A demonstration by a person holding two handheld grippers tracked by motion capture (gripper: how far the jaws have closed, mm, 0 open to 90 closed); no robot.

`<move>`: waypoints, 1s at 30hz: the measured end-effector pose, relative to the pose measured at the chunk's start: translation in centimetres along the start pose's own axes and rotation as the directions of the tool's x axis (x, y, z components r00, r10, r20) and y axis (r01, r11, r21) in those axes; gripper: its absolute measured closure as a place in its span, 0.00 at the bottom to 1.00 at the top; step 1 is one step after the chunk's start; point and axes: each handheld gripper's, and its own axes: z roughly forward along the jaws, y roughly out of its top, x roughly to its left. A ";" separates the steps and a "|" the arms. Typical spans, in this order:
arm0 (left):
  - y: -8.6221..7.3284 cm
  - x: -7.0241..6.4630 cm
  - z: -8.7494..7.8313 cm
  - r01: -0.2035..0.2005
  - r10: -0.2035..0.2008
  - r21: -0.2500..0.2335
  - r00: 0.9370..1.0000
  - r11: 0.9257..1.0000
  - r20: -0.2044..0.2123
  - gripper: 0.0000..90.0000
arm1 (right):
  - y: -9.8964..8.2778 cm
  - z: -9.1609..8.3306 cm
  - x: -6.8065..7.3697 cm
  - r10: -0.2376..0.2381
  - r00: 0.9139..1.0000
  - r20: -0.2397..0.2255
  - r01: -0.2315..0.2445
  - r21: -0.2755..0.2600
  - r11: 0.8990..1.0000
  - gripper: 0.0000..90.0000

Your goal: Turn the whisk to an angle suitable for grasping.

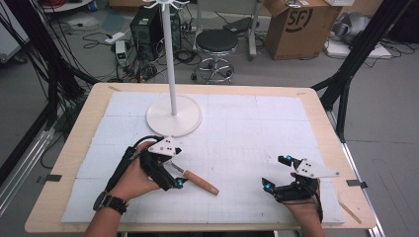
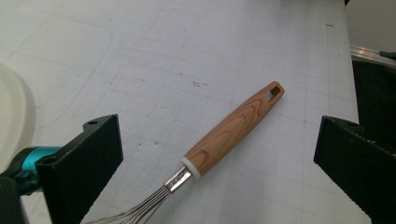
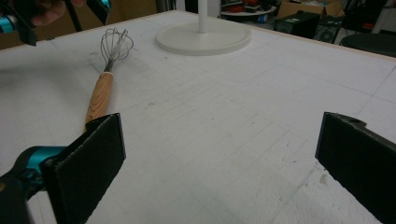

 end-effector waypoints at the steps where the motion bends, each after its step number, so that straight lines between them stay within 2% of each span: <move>1: 0.1 0.1 0.4 -0.007 0.007 0.026 1.000 1.000 -0.005 0.02 | 0.0 0.0 0.0 0.000 1.000 0.000 0.000 0.000 1.000 0.00; 3: 0.4 0.1 1.2 -0.022 0.023 0.071 1.000 0.997 -0.008 0.02 | 0.0 0.0 0.1 -0.001 1.000 -0.001 0.001 0.005 1.000 0.00; 6: 1.0 -0.1 2.2 -0.052 0.051 0.112 0.999 0.992 0.007 0.02 | 0.0 0.1 0.1 -0.005 1.000 0.000 0.005 0.014 1.000 0.00; 8: 1.3 -0.3 2.7 -0.076 0.076 0.158 0.997 0.985 0.007 0.02 | 0.0 0.2 0.1 -0.005 1.000 -0.004 0.005 0.013 1.000 0.00; 9: 1.5 -0.4 3.2 -0.095 0.095 0.186 0.995 0.978 0.008 0.02 | 0.0 0.2 0.1 -0.005 1.000 -0.004 0.005 0.013 1.000 0.00; 11: 1.6 -0.5 3.8 -0.103 0.100 0.198 0.995 0.975 0.023 0.04 | 0.0 0.2 0.2 -0.014 1.000 -0.003 0.014 0.018 1.000 0.00; 15: 1.3 -0.4 4.6 -0.126 0.122 0.262 0.992 0.957 0.032 0.10 | 0.0 0.3 0.3 -0.020 1.000 -0.003 0.020 0.023 1.000 0.00; 20: 1.1 -0.5 5.2 -0.136 0.132 0.291 0.991 0.947 0.034 0.17 | 0.0 0.5 0.5 -0.032 0.999 -0.005 0.032 0.038 0.999 0.00; 21: 1.1 -0.5 5.3 -0.140 0.139 0.301 0.990 0.943 0.024 0.21 | 0.0 0.6 0.6 -0.035 0.999 -0.005 0.035 0.041 0.999 0.00; 22: 1.0 -0.5 5.5 -0.156 0.158 0.318 0.987 0.935 0.021 0.23 | 0.0 0.6 0.5 -0.037 0.999 -0.004 0.037 0.043 0.998 0.00; 23: 0.9 -0.6 5.5 -0.150 0.153 0.330 0.988 0.932 0.015 0.23 | 0.0 0.6 0.5 -0.037 0.999 -0.004 0.037 0.043 0.998 0.00; 25: 0.8 -0.5 5.6 -0.157 0.164 0.350 0.986 0.924 0.010 0.31 | 0.0 0.6 0.6 -0.042 0.999 -0.003 0.042 0.046 0.998 0.00; 26: 0.8 -0.5 5.6 -0.159 0.169 0.355 0.986 0.921 0.003 0.31 | 0.0 0.6 0.6 -0.042 0.999 -0.003 0.042 0.046 0.998 0.00; 28: 0.7 -0.4 5.7 -0.160 0.175 0.363 0.985 0.918 -0.008 0.37 | 0.0 0.7 0.7 -0.044 0.999 -0.004 0.044 0.053 0.998 0.00; 30: 0.7 -0.3 5.8 -0.160 0.177 0.379 0.984 0.911 -0.011 0.41 | 0.0 0.7 0.7 -0.046 0.999 -0.005 0.046 0.057 0.997 0.00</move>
